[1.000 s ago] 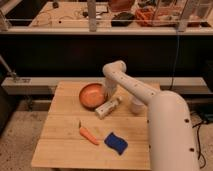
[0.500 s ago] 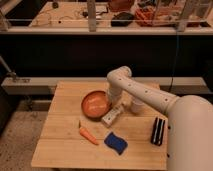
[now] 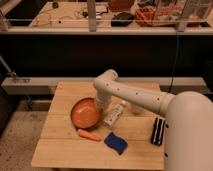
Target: Drag the ceramic bowl in a circle
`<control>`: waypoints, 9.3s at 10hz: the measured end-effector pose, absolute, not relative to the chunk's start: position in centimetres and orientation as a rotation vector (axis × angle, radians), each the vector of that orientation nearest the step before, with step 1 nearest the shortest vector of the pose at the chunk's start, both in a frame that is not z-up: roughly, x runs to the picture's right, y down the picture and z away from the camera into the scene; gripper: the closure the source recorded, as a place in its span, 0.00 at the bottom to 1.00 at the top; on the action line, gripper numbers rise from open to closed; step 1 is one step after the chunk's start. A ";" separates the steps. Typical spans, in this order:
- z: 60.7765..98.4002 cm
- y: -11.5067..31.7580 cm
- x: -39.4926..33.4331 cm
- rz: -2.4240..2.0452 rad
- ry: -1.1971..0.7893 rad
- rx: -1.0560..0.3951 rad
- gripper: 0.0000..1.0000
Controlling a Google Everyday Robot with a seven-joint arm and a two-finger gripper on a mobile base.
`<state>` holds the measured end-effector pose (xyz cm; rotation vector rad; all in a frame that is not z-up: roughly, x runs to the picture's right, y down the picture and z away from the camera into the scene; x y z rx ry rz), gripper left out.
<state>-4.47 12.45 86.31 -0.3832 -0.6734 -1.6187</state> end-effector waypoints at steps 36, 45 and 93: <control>89.0 11.4 -9.3 -1.598 -0.874 -0.304 1.00; 97.3 2.3 -5.0 -1.363 -0.801 -0.311 1.00; 85.2 13.7 -3.0 -1.664 -0.794 -0.371 1.00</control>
